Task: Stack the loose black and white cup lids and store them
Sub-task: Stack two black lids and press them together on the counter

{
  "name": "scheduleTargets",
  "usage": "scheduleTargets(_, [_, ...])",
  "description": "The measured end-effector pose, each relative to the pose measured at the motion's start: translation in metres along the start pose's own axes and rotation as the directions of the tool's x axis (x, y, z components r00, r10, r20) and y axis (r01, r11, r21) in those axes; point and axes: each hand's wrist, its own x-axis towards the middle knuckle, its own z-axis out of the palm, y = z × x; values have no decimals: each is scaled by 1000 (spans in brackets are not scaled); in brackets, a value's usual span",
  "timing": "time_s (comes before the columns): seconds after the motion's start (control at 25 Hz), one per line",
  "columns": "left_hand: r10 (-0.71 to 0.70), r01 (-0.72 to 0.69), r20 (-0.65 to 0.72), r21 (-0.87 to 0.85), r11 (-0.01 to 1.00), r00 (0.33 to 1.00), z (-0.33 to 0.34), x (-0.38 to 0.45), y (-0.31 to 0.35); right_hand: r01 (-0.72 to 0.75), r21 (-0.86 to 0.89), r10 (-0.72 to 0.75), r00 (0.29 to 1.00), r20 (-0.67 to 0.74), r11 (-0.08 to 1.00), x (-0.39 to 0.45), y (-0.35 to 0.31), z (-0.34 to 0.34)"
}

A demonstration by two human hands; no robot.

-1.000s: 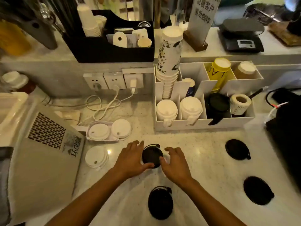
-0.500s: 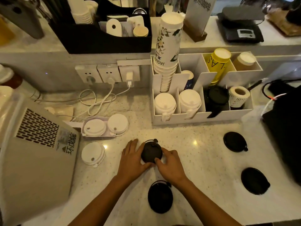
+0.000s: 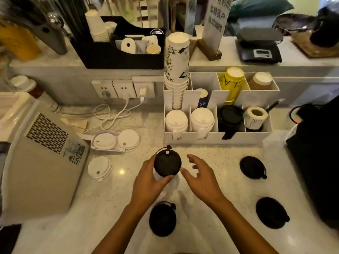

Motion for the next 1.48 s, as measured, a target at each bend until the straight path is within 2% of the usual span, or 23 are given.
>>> scheduleTargets(0.12, [-16,17,-43,19,1000,999,18,-20,24,59,-57,-57,998,30,997,-6,0,-21])
scheduleTargets(0.24, [17,-16,-35,27,999,999,35,-37,47,100,-21,-99,994,57,995,-14,7,-38])
scheduleTargets(0.44, [42,-41,-34,32,999,999,54,-60,67,98,-26,-95,990,100,995,-25,24,-55])
scheduleTargets(0.6, [135,-113,-107,190,975,985,60,-78,68,120,-46,-110,976,186,992,-32,33,-59])
scheduleTargets(0.72, [211,-175,-109,275,945,971,64,-88,71,123,-101,-98,969,226,987,-34,40,-62])
scheduleTargets(0.88, [104,-95,-11,326,940,994,58,-99,61,142,-169,-110,976,189,975,-41,48,-63])
scheduleTargets(1.04, [60,-66,28,466,882,998,35,-112,14,150,-217,-114,978,173,965,-47,59,-68])
scheduleTargets(1.12, [9,-57,94,514,856,996,21,-117,-10,143,-229,-103,978,181,963,-52,63,-70])
scheduleTargets(1.2, [-23,-93,200,551,829,979,8,-118,-33,125,-246,-81,980,180,961,-57,65,-70])
scheduleTargets(1.32, [10,-217,354,549,807,935,-5,-113,-58,114,-263,-71,983,168,958,-64,67,-68])
scheduleTargets(1.48, [70,-292,404,523,800,912,-4,-108,-70,98,-278,-58,987,147,956,-70,69,-69])
